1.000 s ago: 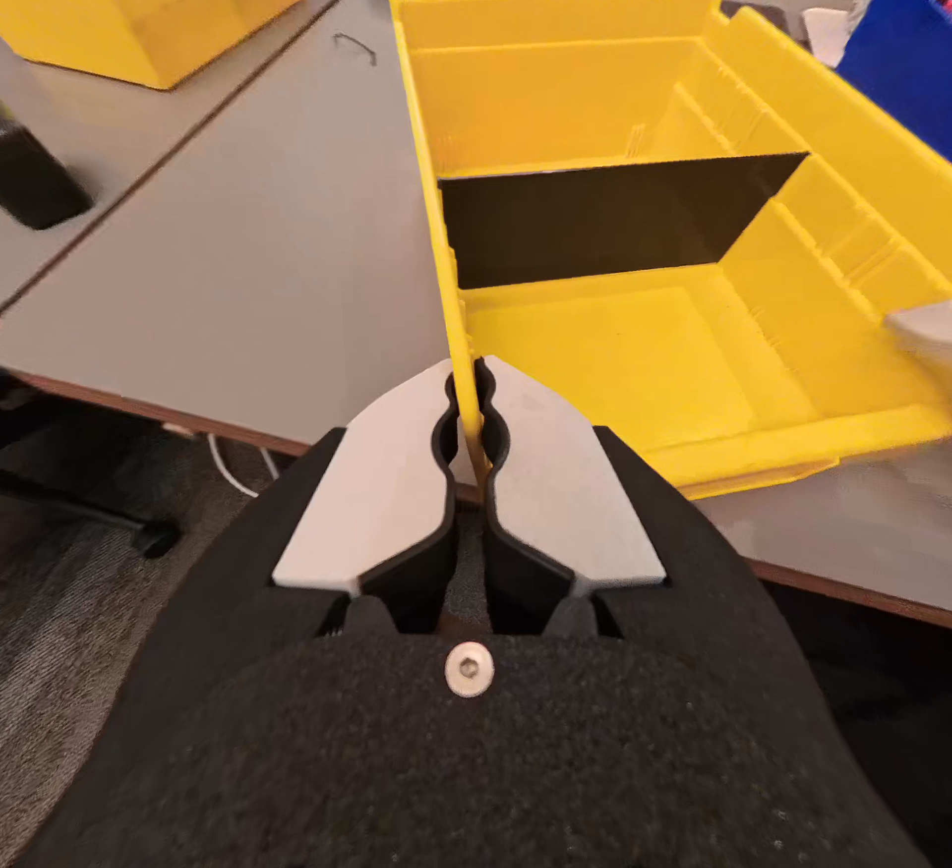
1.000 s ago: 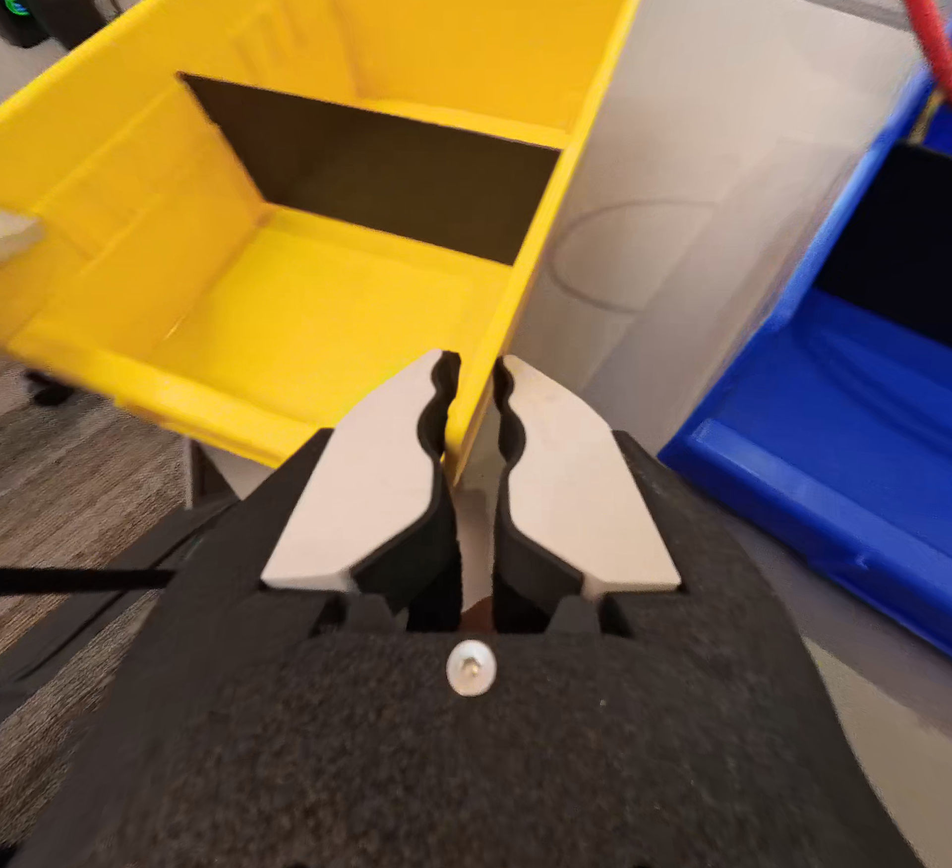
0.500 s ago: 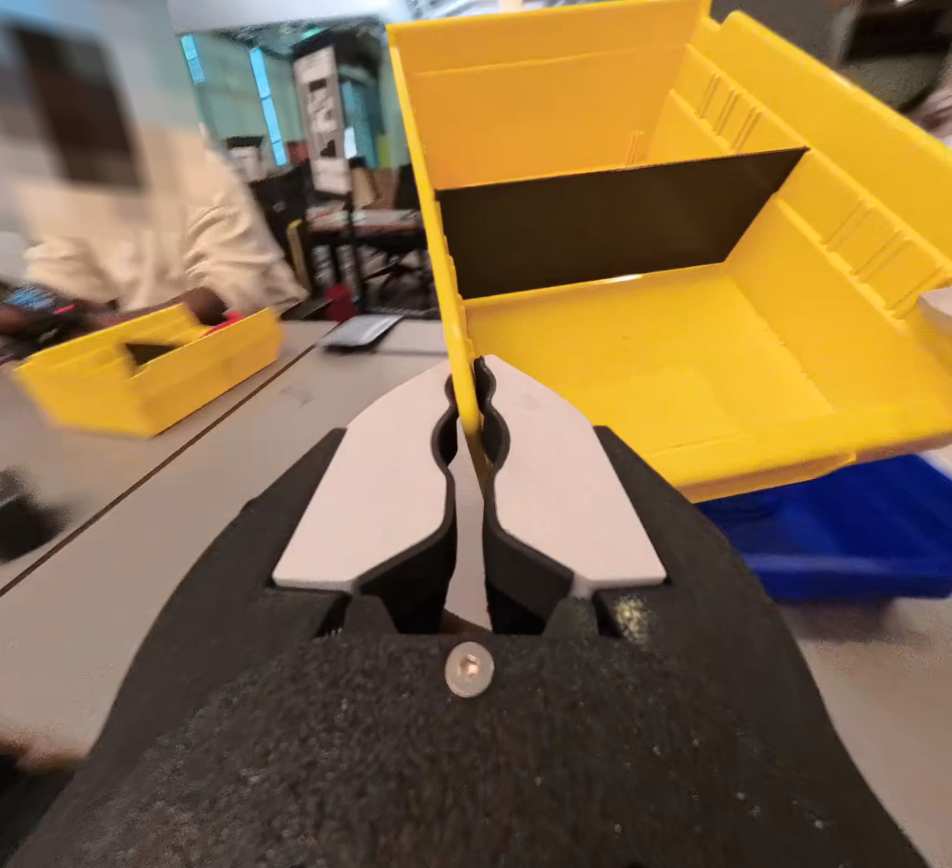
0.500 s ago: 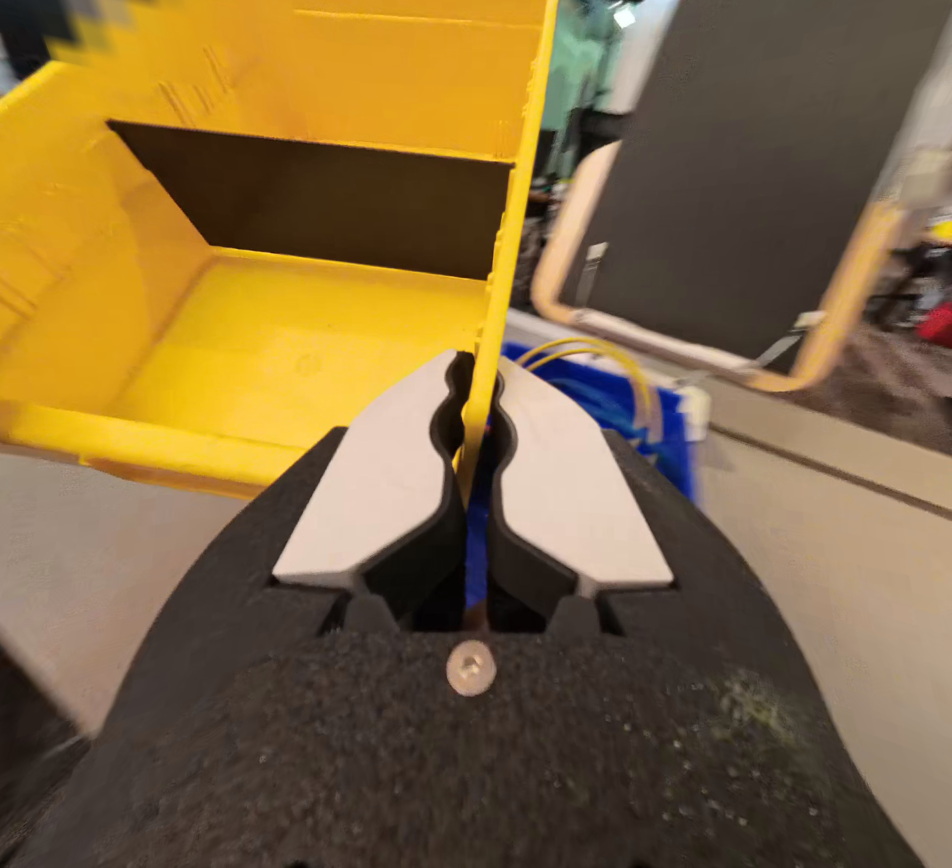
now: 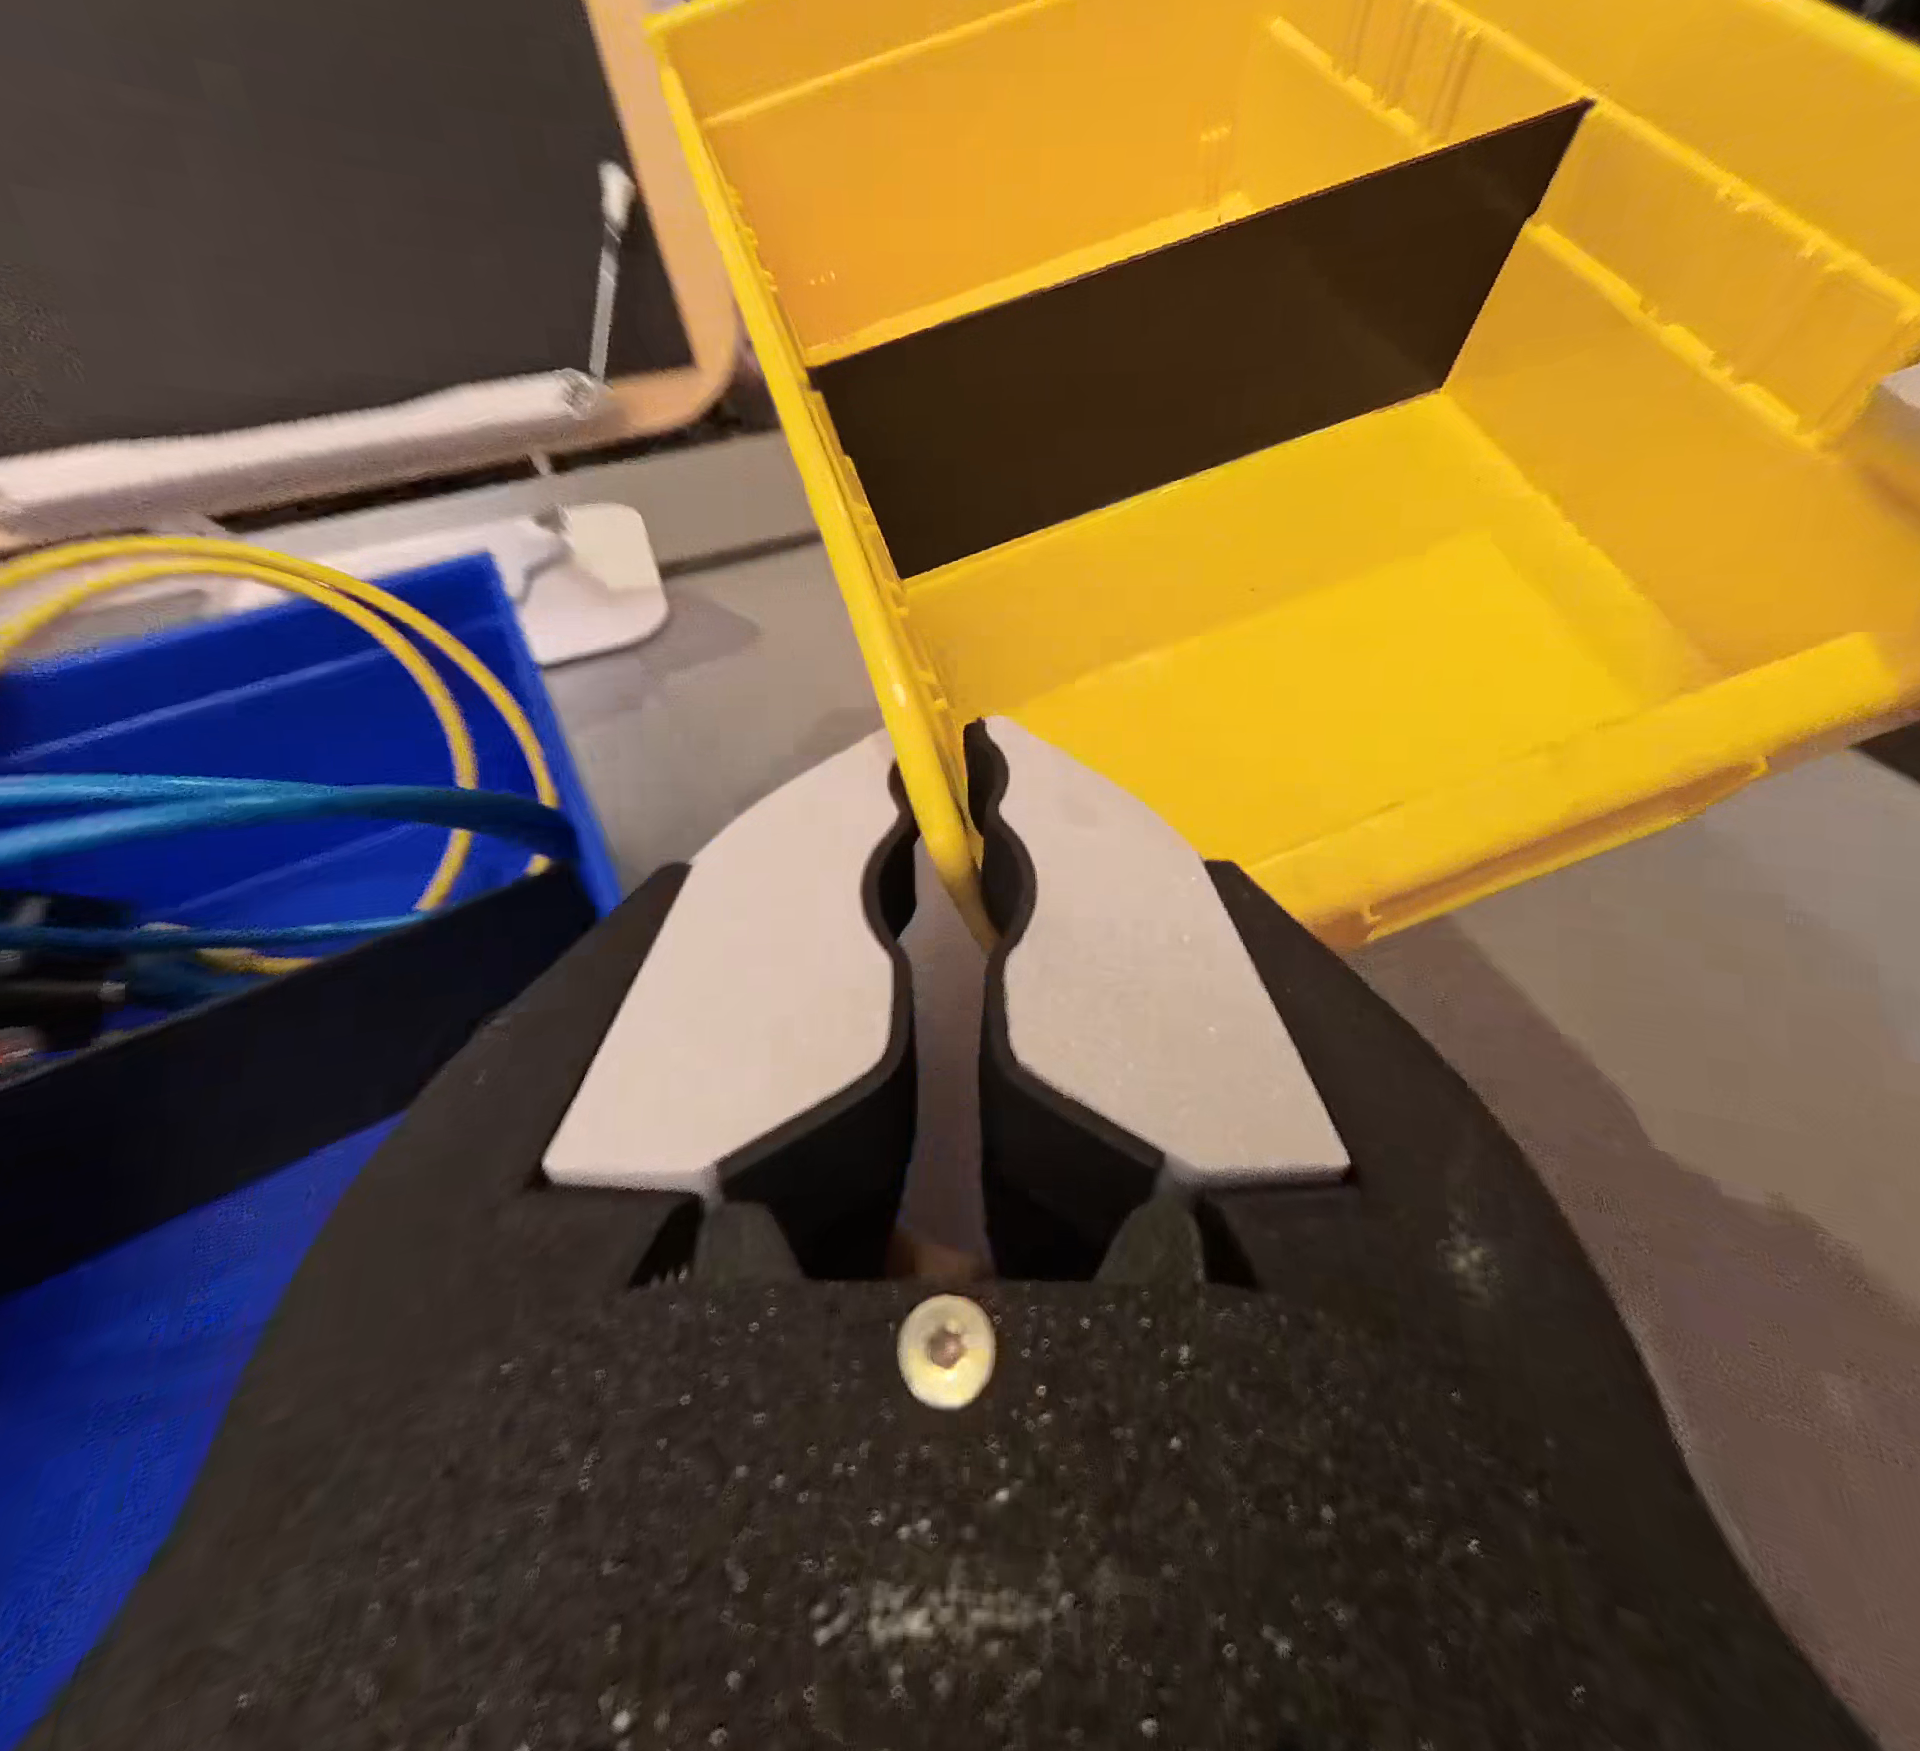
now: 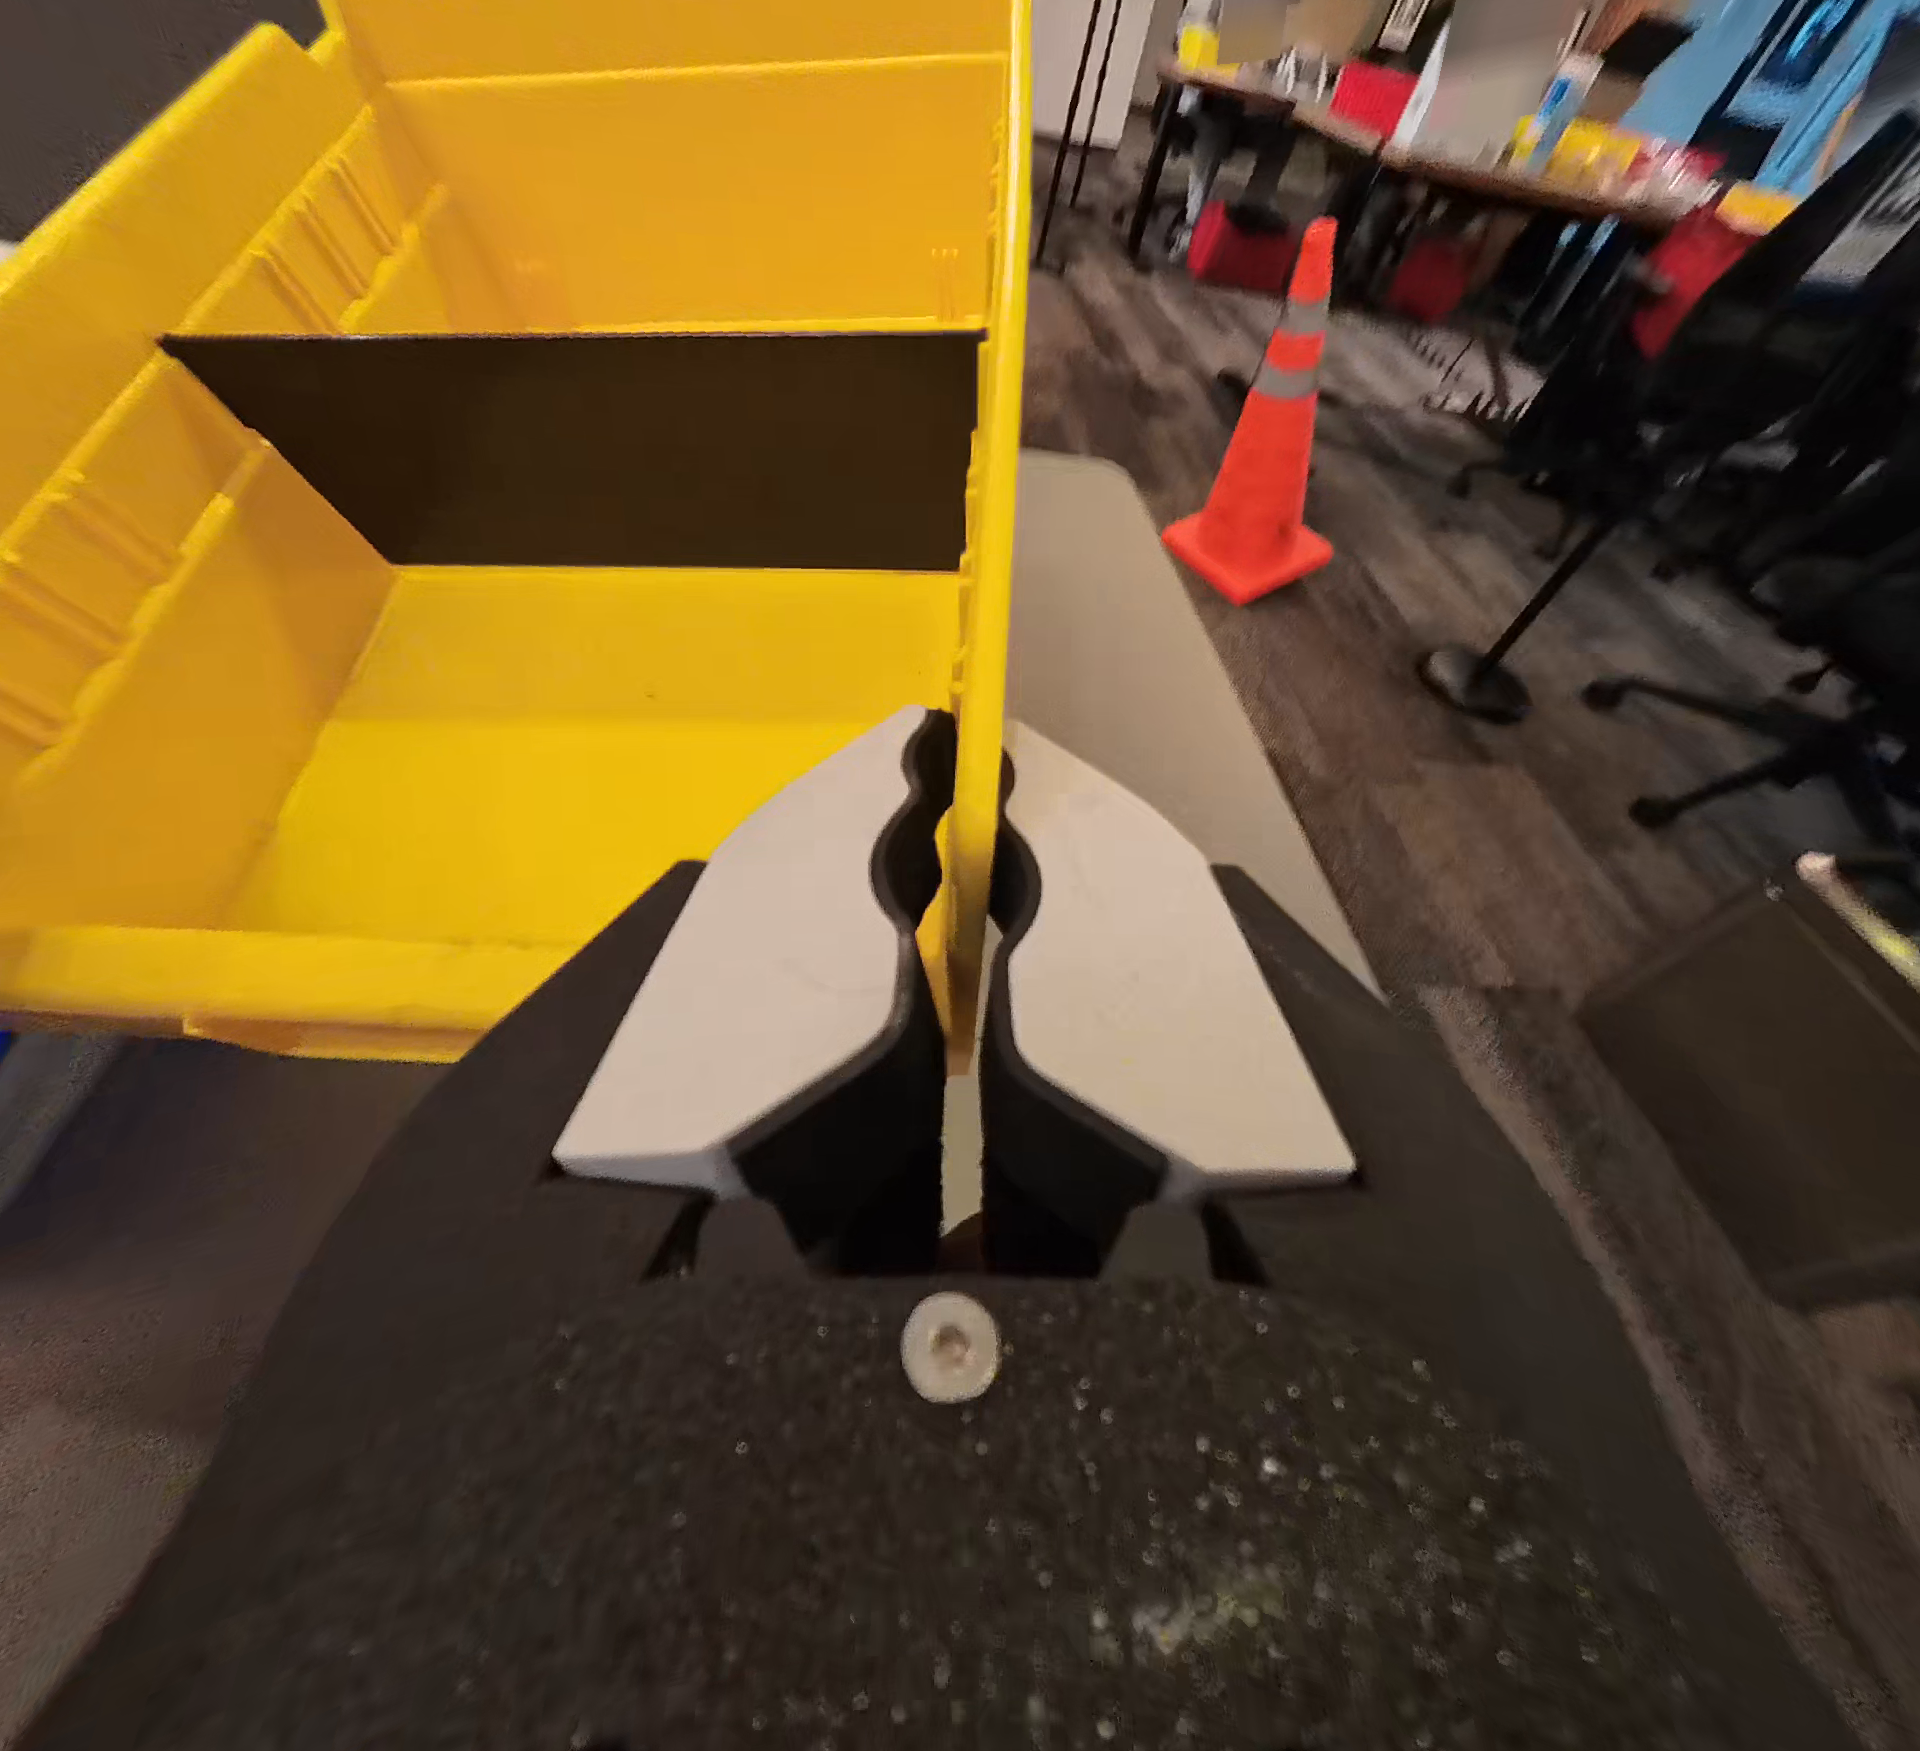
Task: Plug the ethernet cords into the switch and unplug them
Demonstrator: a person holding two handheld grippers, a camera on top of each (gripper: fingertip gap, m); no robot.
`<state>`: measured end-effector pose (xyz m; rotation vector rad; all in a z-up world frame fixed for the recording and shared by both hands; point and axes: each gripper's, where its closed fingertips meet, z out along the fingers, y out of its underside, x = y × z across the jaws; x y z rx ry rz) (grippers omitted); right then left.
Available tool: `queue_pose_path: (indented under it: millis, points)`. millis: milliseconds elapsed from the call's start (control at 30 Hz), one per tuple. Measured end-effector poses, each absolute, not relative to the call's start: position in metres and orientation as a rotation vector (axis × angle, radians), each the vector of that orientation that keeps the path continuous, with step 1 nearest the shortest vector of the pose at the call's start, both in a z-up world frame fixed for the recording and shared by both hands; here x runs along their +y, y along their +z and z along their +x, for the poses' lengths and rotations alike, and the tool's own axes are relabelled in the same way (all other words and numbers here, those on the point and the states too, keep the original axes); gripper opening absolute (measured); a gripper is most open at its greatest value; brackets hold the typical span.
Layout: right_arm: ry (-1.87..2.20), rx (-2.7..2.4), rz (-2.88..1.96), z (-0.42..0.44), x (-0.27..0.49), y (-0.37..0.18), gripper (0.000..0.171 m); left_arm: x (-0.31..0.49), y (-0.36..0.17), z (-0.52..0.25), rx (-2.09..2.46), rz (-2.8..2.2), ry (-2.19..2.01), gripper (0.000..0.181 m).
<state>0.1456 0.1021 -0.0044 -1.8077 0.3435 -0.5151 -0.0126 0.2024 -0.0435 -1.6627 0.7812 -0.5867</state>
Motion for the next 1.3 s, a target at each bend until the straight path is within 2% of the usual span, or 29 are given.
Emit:
queue_pose_path:
  millis: [233,400,567,633,733,800,900,967,1033,1133,1233,1300]
  points:
    - [-0.302,0.425,-1.979,0.184,0.107,-0.107,0.003,0.192,-0.119,0.014,0.943,-1.803,-0.558,0.011]
    - [-0.303,0.493,-2.031,0.207,0.095,-0.132,0.005,0.174,-0.121,0.036,1.022,-1.771,-0.641,0.018]
    - [-0.184,0.634,-1.969,0.230,0.093,-0.132,0.012,0.147,-0.114,0.042,1.121,-1.799,-0.862,0.025]
    - [-0.219,0.670,-1.939,0.234,0.086,-0.126,0.021,0.146,-0.093,0.016,1.058,-1.798,-0.937,0.032]
    - [-0.290,0.673,-1.776,0.228,0.069,-0.081,0.026,0.162,-0.045,-0.054,0.864,-1.758,-1.075,0.036]
    - [-0.237,0.558,-1.681,0.197,0.075,-0.039,0.031,0.193,-0.033,-0.117,0.735,-1.778,-0.958,0.046]
    - [0.004,0.146,-1.641,0.089,0.115,0.002,0.042,0.244,-0.052,-0.210,0.605,-1.888,-0.596,0.059]
    - [0.204,0.000,-1.672,0.012,0.144,-0.002,0.048,0.263,-0.076,-0.250,0.595,-1.942,-0.422,0.067]
    - [0.312,-0.001,-1.714,-0.044,0.173,-0.022,0.063,0.274,-0.102,-0.269,0.611,-2.004,-0.313,0.076]
    - [0.182,0.115,-1.821,-0.075,0.208,-0.074,0.061,0.282,-0.131,-0.268,0.572,-2.094,-0.373,0.071]
    - [0.009,0.167,-1.977,-0.079,0.225,-0.121,0.043,0.279,-0.143,-0.248,0.536,-2.145,-0.618,0.049]
    - [0.054,0.146,-2.018,-0.089,0.229,-0.126,0.013,0.284,-0.141,-0.250,0.461,-2.145,-0.677,0.039]
